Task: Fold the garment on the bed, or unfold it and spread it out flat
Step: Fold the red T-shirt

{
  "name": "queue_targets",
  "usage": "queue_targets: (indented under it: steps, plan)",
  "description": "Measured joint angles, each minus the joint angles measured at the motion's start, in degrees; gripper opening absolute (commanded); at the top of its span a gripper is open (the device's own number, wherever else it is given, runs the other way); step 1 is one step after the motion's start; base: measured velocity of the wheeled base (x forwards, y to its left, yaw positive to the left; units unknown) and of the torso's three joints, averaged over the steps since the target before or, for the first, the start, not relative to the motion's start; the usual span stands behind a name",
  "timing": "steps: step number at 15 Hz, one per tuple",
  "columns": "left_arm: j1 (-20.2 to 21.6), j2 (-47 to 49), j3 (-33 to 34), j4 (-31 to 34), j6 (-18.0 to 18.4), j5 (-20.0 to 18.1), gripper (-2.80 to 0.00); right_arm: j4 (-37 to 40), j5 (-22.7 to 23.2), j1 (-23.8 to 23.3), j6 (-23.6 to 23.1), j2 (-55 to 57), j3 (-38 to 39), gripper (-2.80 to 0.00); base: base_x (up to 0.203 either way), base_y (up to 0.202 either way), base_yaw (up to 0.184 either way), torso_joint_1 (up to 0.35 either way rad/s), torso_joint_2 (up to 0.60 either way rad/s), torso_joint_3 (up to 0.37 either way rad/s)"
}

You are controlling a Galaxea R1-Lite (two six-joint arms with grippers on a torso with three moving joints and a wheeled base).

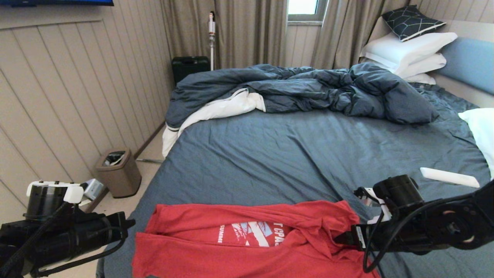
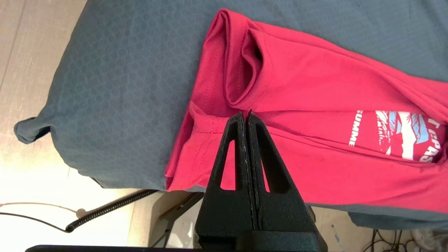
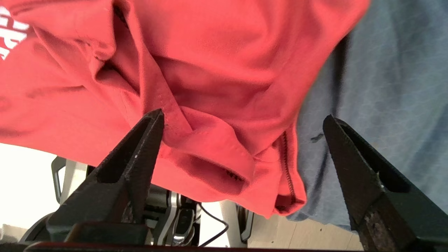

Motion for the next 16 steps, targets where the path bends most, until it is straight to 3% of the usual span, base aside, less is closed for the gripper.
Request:
queue_targets:
  steps: [10, 15, 16]
  plan:
    - [-0.4, 0.7, 0.0, -0.1, 0.0, 0.0, -2.80, -0.3, 0.4, 1.2, 1.8, 6.4, -3.2, 0.00, 0.000, 0.000, 0.000, 0.000, 0.00, 0.000]
    - [-0.4, 0.8, 0.0, -0.1, 0.0, 0.0, -2.80, -0.3, 0.4, 4.3, 3.7, 8.0, -5.2, 0.00, 0.000, 0.000, 0.000, 0.000, 0.00, 0.000]
    - [-0.4, 0.8, 0.0, -0.1, 0.0, 0.0, -2.80, -0.3, 0.4, 4.8, 3.9, 8.4, -5.7, -2.80, 0.000, 0.000, 0.000, 0.000, 0.00, 0.000]
